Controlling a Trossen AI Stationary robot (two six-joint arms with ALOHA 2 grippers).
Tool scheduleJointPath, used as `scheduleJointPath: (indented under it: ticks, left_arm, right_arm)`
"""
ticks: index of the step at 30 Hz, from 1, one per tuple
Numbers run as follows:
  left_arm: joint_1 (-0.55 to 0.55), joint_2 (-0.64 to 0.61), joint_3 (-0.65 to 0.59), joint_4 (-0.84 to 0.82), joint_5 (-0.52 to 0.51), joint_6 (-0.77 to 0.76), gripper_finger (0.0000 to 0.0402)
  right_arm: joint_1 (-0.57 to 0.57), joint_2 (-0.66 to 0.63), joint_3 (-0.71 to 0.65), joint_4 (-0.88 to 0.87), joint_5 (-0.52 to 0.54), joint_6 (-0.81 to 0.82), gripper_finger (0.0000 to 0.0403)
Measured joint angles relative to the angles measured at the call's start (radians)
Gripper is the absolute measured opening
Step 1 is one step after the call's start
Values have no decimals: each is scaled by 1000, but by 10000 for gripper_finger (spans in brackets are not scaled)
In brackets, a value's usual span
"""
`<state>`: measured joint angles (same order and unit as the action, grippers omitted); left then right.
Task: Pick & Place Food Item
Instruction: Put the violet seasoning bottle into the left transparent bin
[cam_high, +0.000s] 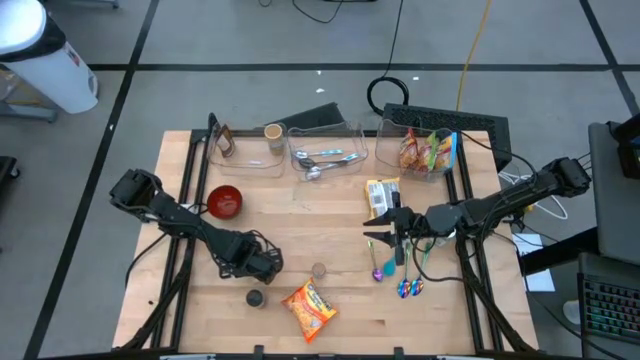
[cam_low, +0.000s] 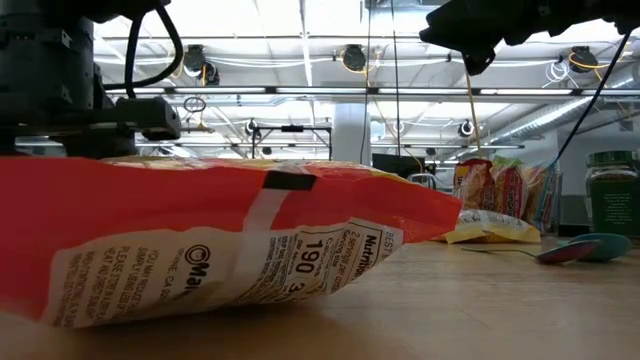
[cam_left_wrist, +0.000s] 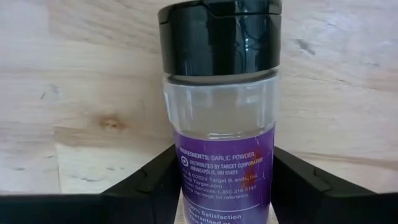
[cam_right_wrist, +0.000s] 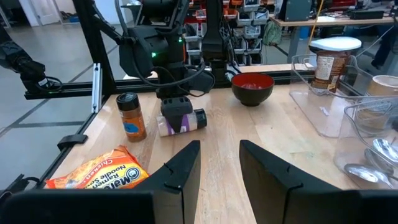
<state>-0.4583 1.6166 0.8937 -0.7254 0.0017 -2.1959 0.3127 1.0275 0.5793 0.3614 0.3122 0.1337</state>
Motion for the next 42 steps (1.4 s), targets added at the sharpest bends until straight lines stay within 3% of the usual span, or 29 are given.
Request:
scheduleJointPath:
  ticks: [4, 8, 16, 22, 26, 32, 42]
  left_arm:
    - [4, 0, 18, 2, -14, 49, 208]
    - [19, -5, 41, 32, -75, 173, 209]
    - [80, -31, 83, 255, -239, 545, 209]
    - [147, -41, 133, 446, -273, 873, 209]
    - [202, -41, 189, 544, -265, 1068, 209]
    - [288, -41, 324, 556, -265, 1320, 209]
    - [389, -41, 512, 563, -273, 1617, 209]
  right_arm:
    - [-12, 0, 0, 10, -5, 17, 107]
    - [-56, -20, 0, 37, -112, 60, 107]
    - [-219, -89, 0, 87, -402, 270, 109]
    - [-308, -108, 7, 154, -523, 388, 145]
    - [-338, -97, 38, 121, -526, 419, 185]
    - [-391, -66, 42, 108, -527, 497, 236]
    - [-403, 12, 42, 172, -517, 513, 272]
